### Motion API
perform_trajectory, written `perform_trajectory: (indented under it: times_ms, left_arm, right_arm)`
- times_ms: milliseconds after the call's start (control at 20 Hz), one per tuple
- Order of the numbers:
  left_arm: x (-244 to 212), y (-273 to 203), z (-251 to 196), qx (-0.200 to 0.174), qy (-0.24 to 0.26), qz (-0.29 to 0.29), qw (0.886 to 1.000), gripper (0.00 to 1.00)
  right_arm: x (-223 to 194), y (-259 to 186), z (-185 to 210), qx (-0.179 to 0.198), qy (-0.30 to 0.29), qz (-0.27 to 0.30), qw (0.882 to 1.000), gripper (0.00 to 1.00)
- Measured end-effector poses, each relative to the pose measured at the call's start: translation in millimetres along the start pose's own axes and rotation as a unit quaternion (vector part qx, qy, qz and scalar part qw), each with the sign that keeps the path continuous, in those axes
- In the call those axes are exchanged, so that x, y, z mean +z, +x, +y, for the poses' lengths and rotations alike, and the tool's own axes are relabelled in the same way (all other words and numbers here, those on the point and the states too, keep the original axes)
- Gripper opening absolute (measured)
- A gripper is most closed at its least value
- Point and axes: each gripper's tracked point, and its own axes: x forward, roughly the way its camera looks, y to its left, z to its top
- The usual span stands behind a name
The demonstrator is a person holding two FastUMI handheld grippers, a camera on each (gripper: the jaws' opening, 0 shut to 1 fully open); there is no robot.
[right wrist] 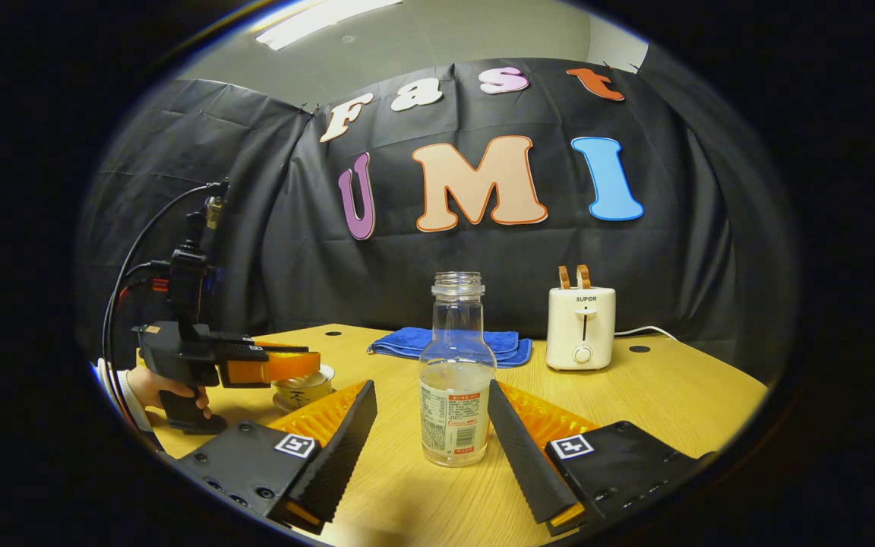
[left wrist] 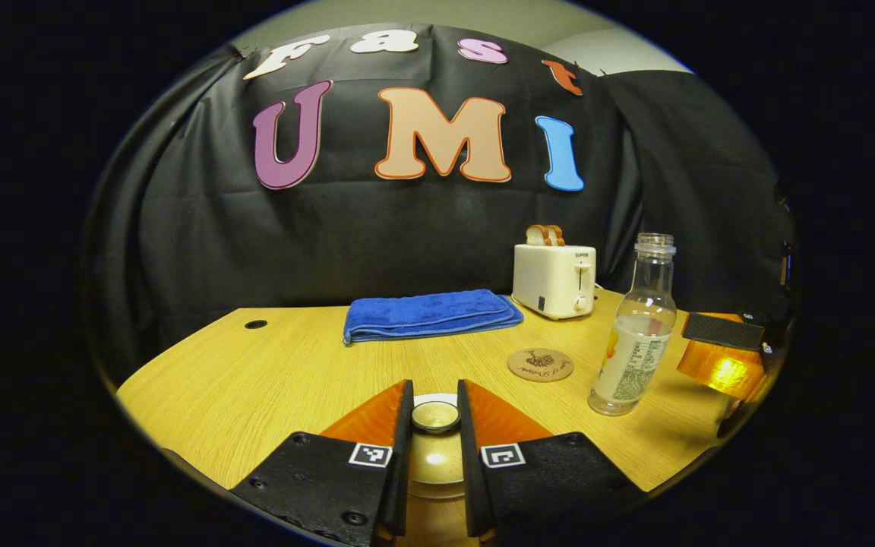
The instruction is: Open the teacup lid with one hand, grasp the water bottle and pour water into the teacup with the other hand; after pouring, place the water bottle on the coaster and then close the teacup lid.
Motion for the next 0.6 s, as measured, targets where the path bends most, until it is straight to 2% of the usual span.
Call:
perform_trajectory:
  times_ms: [50, 100, 150, 250, 600]
  left_arm:
    - [0.5, -0.6, 0.9, 0.002, -0.001, -0.003, 1.0, 0.28]
    - [1.7, -1.8, 0.7, 0.003, -0.001, -0.008, 1.0, 0.27]
    - [3.1, -2.5, 1.0, 0.004, -0.003, -0.012, 1.0, 0.27]
    - [5.3, -3.3, 3.6, 0.007, -0.007, -0.02, 1.0, 0.27]
    - [6.1, -11.3, 19.6, 0.034, -0.003, -0.031, 0.999, 0.27]
  right_arm:
    - [-0.6, 0.0, -0.3, 0.0, 0.0, 0.0, 1.0, 0.92]
    - [-0.6, -0.1, -0.6, 0.0, 0.0, 0.0, 1.0, 0.95]
    - [-0.7, 0.6, -0.2, 0.0, 0.0, 0.0, 1.0, 0.92]
    - [-0.8, 0.2, -0.6, 0.0, 0.0, 0.0, 1.0, 0.95]
    - [-1.0, 0.3, -1.1, -0.002, 0.0, 0.001, 1.0, 0.92]
